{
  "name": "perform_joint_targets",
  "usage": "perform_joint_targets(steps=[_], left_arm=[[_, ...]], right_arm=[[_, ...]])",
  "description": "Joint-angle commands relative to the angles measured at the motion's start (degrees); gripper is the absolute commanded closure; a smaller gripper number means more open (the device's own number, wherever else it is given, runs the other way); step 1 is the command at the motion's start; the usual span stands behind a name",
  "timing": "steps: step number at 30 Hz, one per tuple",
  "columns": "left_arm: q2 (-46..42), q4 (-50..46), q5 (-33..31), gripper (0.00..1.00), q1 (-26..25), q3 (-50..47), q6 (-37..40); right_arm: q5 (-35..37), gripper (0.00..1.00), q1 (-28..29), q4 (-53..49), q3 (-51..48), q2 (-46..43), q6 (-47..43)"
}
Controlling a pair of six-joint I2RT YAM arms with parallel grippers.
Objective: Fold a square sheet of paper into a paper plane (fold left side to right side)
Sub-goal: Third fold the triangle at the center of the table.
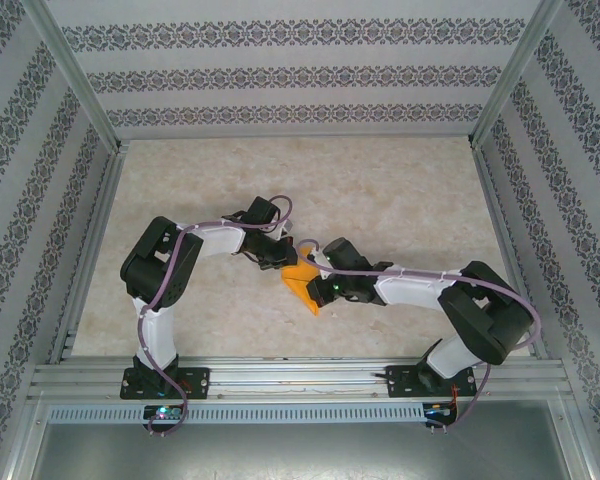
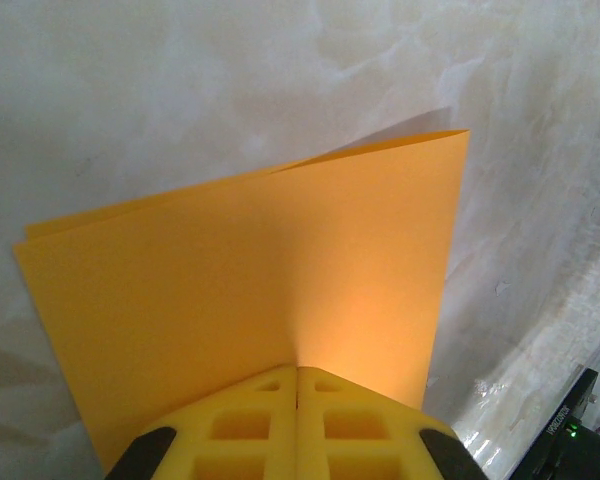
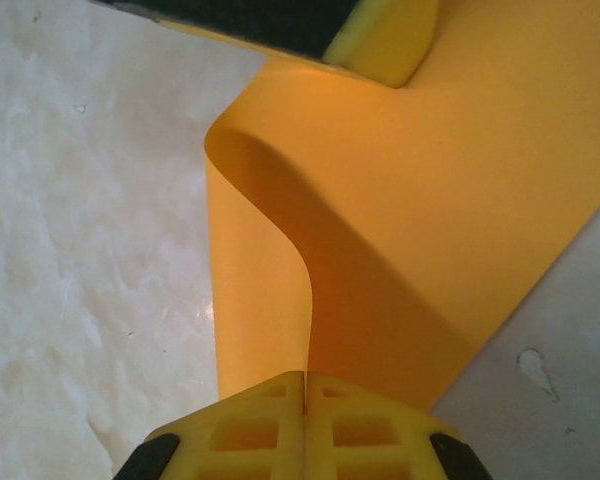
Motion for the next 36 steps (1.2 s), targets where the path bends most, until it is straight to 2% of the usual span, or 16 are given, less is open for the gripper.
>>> perform_joint_targets(steps=[1,36], left_arm=[[2.2,-4.0,-3.7,0.96,-0.7,-0.8,1.4],[2.3,-4.0,-4.0,0.95,-0.7,-0.8,1.3]], right_arm=[[-0.5,1.00,-0.7,-1.4,1.7,1.0,0.4],[1.8,1.00,-2.0,-2.7,3.1,2.4,-0.3]])
